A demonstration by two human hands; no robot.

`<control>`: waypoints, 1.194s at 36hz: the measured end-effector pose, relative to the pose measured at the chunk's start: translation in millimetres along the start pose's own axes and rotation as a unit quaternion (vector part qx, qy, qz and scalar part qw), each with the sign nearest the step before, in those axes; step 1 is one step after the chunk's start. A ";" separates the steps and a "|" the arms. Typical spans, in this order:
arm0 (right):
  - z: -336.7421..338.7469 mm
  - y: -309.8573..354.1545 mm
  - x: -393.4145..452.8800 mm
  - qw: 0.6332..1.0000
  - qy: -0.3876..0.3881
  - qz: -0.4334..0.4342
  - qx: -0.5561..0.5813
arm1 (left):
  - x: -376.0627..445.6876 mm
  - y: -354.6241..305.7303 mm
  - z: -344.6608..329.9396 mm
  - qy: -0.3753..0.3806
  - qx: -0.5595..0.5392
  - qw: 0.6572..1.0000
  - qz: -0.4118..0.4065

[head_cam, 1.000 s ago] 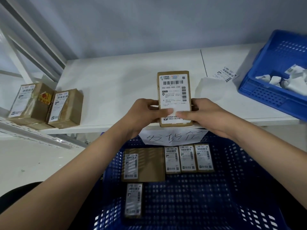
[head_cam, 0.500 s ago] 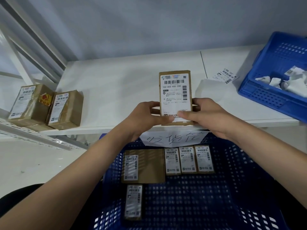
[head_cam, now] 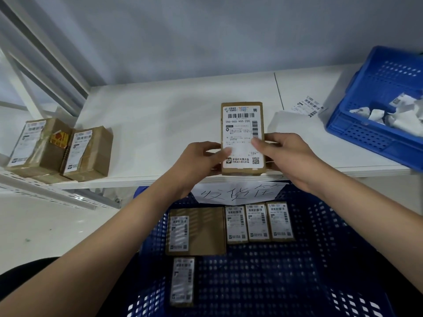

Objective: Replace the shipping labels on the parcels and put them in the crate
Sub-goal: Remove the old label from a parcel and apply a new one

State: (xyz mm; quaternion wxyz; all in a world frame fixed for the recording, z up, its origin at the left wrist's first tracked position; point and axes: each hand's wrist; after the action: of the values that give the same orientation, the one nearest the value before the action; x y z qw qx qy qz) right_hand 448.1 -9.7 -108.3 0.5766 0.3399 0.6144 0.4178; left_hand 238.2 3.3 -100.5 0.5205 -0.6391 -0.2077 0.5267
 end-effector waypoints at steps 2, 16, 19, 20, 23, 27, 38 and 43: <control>-0.3 1.4 -0.4 1.000 -0.005 0.009 -0.003 | 1.1 0.8 1.2 -0.013 -0.003 1.000 -0.004; -3.1 -4.5 0.5 0.998 -0.021 0.043 -0.039 | -4.0 -1.4 1.3 -0.076 -0.067 0.994 -0.039; -3.2 -6.7 0.3 0.997 -0.026 0.047 -0.062 | -5.6 -0.2 -1.7 -0.064 -0.074 0.995 -0.036; -3.5 -7.2 0.2 0.996 -0.033 0.048 -0.071 | -6.0 0.2 -3.2 -0.058 -0.075 0.995 -0.034; -3.8 -9.0 0.8 0.992 -0.063 0.047 -0.098 | -6.4 2.4 -5.9 -0.054 -0.069 0.996 -0.032; -3.4 -10.6 0.5 0.988 -0.081 0.048 -0.118 | -6.9 5.9 -8.0 -0.057 -0.045 0.997 -0.034; -2.2 -13.3 -0.5 0.980 -0.124 0.049 -0.146 | -7.7 18.1 -21.6 -0.097 0.014 0.994 -0.055; -3.4 -15.5 -0.3 0.985 -0.111 0.046 -0.120 | -10.1 26.8 -31.3 -0.124 0.001 0.990 -0.061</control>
State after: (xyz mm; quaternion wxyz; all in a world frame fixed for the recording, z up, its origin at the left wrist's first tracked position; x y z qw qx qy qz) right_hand 445.7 -16.9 -122.2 0.6577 0.3407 0.4756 0.4745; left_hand 254.8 -28.9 -122.5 0.5227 -0.5548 -0.3087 0.5689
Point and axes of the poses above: each hand's wrist, its own x-axis towards the middle knuckle, its own z-axis out of the back of the hand, y = z × x, and after that the axes turned 7 degrees about y, right-handed
